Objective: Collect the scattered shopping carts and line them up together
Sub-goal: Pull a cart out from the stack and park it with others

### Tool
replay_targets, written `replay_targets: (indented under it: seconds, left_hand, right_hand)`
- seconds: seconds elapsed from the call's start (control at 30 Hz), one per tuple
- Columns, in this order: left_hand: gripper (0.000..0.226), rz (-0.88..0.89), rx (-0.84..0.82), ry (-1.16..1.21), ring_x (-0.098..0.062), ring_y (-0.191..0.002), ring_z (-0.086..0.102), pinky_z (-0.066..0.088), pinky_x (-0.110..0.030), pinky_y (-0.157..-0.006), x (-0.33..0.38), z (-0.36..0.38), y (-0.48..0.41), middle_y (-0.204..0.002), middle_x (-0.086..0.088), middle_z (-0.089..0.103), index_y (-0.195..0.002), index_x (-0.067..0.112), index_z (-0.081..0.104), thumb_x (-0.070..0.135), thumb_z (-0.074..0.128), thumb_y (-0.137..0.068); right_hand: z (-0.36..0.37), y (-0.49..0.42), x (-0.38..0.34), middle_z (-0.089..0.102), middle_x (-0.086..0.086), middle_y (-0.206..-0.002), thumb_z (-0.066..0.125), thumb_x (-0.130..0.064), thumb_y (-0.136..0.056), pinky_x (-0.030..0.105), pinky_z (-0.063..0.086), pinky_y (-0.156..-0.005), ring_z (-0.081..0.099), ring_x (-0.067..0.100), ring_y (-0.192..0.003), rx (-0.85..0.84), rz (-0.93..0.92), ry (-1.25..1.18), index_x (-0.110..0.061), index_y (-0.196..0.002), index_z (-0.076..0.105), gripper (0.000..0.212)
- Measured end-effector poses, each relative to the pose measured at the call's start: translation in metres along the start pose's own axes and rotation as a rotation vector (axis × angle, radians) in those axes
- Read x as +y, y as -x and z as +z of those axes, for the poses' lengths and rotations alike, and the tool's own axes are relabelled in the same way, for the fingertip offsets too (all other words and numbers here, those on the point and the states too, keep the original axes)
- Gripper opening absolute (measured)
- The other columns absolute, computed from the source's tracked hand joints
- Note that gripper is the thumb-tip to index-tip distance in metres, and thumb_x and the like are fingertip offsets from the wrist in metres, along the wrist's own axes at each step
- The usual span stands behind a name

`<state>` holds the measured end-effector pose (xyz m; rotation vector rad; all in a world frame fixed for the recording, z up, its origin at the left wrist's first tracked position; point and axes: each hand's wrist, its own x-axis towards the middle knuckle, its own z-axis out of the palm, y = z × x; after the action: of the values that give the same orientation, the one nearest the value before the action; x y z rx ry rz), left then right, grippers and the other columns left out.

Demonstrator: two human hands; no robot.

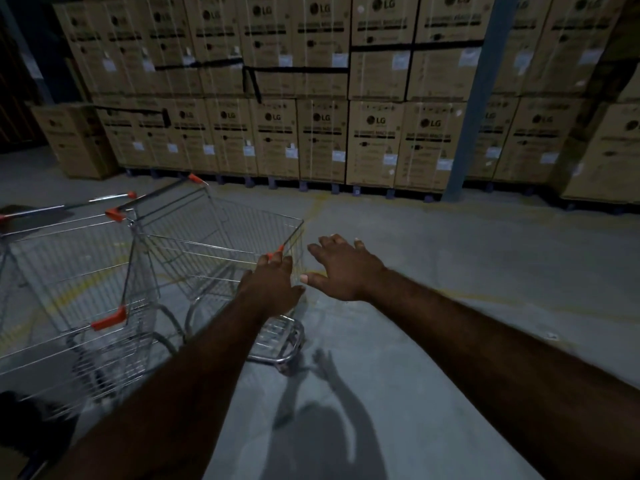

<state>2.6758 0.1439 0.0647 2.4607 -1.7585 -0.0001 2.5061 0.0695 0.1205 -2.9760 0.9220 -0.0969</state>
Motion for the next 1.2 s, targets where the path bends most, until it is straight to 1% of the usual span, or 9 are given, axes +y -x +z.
replay_targets:
  seconds: [0.2, 0.37, 0.5, 0.6, 0.67, 0.87, 1.03, 1.13, 1.2]
  left_hand:
    - [0.081, -0.086, -0.026, 0.003, -0.034, -0.150, 0.017, 0.031, -0.054, -0.115, -0.028, 0.029, -0.114, -0.165, -0.011, 0.018, -0.157, 0.011, 0.019, 0.056, 0.049, -0.096]
    - [0.071, -0.224, -0.121, 0.087, -0.035, -0.141, 0.038, 0.039, -0.050, -0.111, -0.051, 0.053, -0.203, -0.153, -0.017, 0.039, -0.153, 0.011, 0.033, 0.050, 0.052, -0.097]
    - [0.059, -0.299, -0.139, 0.089, -0.035, -0.129, 0.052, 0.047, -0.045, -0.102, -0.070, 0.074, -0.255, -0.141, -0.014, 0.053, -0.142, 0.011, 0.048, 0.049, 0.051, -0.097]
    - [0.059, -0.332, -0.163, 0.142, -0.037, -0.117, 0.059, 0.051, -0.047, -0.093, -0.084, 0.090, -0.285, -0.124, -0.015, 0.061, -0.125, 0.011, 0.057, 0.054, 0.035, -0.092]
    - [0.058, -0.368, -0.173, 0.174, -0.037, -0.115, 0.060, 0.051, -0.046, -0.093, -0.098, 0.102, -0.309, -0.123, -0.016, 0.062, -0.123, 0.010, 0.058, 0.051, 0.030, -0.093]
    - [0.036, -0.417, -0.216, 0.278, -0.032, -0.111, 0.063, 0.051, -0.036, -0.089, -0.131, 0.150, -0.381, -0.121, -0.015, 0.065, -0.119, 0.011, 0.061, 0.037, 0.041, -0.104]
    - [0.033, -0.441, -0.337, 0.262, -0.034, -0.118, 0.061, 0.048, -0.037, -0.093, -0.130, 0.175, -0.402, -0.128, -0.018, 0.063, -0.130, 0.008, 0.058, 0.018, 0.044, -0.101]
    - [0.035, -0.509, -0.366, 0.229, -0.033, -0.120, 0.060, 0.044, -0.043, -0.100, -0.127, 0.183, -0.406, -0.129, -0.014, 0.063, -0.134, 0.015, 0.053, 0.022, 0.043, -0.100]
    - [0.031, -0.560, -0.353, 0.218, -0.031, -0.118, 0.061, 0.042, -0.044, -0.103, -0.125, 0.187, -0.408, -0.125, -0.011, 0.065, -0.129, 0.018, 0.054, 0.022, 0.043, -0.100]
  right_hand:
    - [0.031, -0.123, 0.057, 0.024, 0.010, -0.167, 0.040, -0.065, -0.100, 0.060, 0.017, -0.120, 0.020, 0.029, -0.153, -0.055, -0.065, -0.012, -0.022, -0.159, 0.028, 0.075]
    - [0.046, -0.231, 0.101, 0.044, 0.012, -0.156, 0.047, -0.059, -0.100, 0.054, 0.031, -0.114, 0.040, 0.032, -0.142, -0.154, -0.181, -0.033, -0.018, -0.153, 0.041, 0.068]
    - [0.061, -0.311, 0.122, 0.049, 0.012, -0.150, 0.050, -0.056, -0.099, 0.051, 0.038, -0.109, 0.046, 0.033, -0.138, -0.178, -0.264, -0.025, -0.019, -0.151, 0.045, 0.064]
    - [0.083, -0.362, 0.127, 0.058, 0.012, -0.137, 0.051, -0.057, -0.098, 0.049, 0.043, -0.102, 0.053, 0.035, -0.130, -0.211, -0.323, -0.016, -0.018, -0.139, 0.055, 0.056]
    - [0.100, -0.396, 0.129, 0.057, 0.012, -0.137, 0.050, -0.057, -0.098, 0.052, 0.042, -0.105, 0.052, 0.034, -0.130, -0.263, -0.361, 0.009, -0.020, -0.140, 0.054, 0.056]
    - [0.150, -0.487, 0.139, 0.052, 0.011, -0.147, 0.051, -0.055, -0.098, 0.055, 0.035, -0.112, 0.047, 0.033, -0.137, -0.358, -0.378, 0.056, -0.023, -0.148, 0.047, 0.060]
    - [0.188, -0.528, 0.156, 0.059, 0.013, -0.138, 0.056, -0.046, -0.095, 0.051, 0.046, -0.106, 0.054, 0.035, -0.131, -0.436, -0.444, 0.105, -0.023, -0.141, 0.055, 0.051]
    - [0.200, -0.549, 0.165, 0.056, 0.013, -0.139, 0.049, -0.049, -0.093, 0.050, 0.043, -0.106, 0.052, 0.034, -0.131, -0.471, -0.480, 0.137, -0.024, -0.144, 0.051, 0.057]
    - [0.211, -0.562, 0.171, 0.059, 0.014, -0.133, 0.050, -0.045, -0.094, 0.046, 0.045, -0.100, 0.057, 0.035, -0.123, -0.484, -0.529, 0.152, -0.020, -0.138, 0.057, 0.052]
